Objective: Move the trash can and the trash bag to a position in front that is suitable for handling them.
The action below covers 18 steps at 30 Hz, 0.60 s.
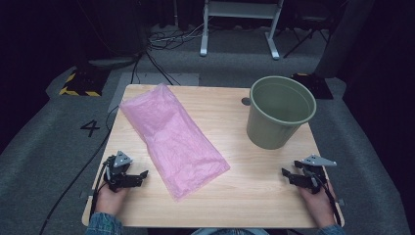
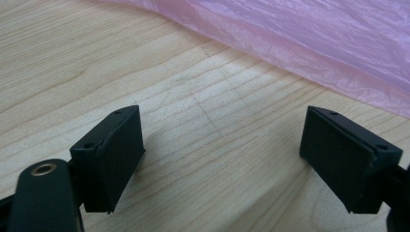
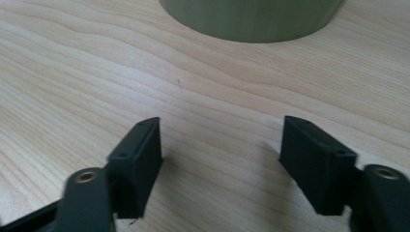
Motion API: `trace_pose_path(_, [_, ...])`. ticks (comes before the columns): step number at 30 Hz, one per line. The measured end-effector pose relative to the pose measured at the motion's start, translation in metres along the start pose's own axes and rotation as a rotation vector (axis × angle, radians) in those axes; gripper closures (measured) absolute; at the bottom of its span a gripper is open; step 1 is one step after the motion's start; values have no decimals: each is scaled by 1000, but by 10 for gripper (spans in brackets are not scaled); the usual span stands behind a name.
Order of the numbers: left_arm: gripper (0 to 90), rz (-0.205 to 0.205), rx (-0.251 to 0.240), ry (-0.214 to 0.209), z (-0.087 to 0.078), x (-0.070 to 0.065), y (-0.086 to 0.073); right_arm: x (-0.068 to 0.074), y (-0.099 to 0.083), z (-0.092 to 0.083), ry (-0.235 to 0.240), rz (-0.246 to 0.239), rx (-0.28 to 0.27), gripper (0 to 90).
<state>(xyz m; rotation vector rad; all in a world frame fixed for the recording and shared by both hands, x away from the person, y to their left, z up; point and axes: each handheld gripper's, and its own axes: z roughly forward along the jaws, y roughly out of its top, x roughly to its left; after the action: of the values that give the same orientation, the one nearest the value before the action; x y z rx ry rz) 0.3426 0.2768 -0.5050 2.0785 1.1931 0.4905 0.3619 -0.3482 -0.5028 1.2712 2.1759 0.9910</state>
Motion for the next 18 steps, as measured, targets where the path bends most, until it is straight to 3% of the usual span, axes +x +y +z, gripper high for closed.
trace_pose_path(4, [174, -5, -2, 4, 0, 0, 0, 1, 2, -2, -14, -9, 17, 450])
trace_pose_path(5, [181, -8, 1, 4, -1, 0, 0, 2, 6, -6, -54, -32, 28, 470])
trace_pose_path(7, [185, -5, 0, 3, 0, 1, 1, 3, 7, -8, -58, -35, 20, 481])
trace_pose_path(14, [181, -3, -4, 3, 2, 2, 2, -12, 30, -38, -9, 2, -83, 461])
trace_pose_path(18, [180, -3, -3, 3, 2, 2, 2, -20, 43, -52, -8, 10, -119, 448])
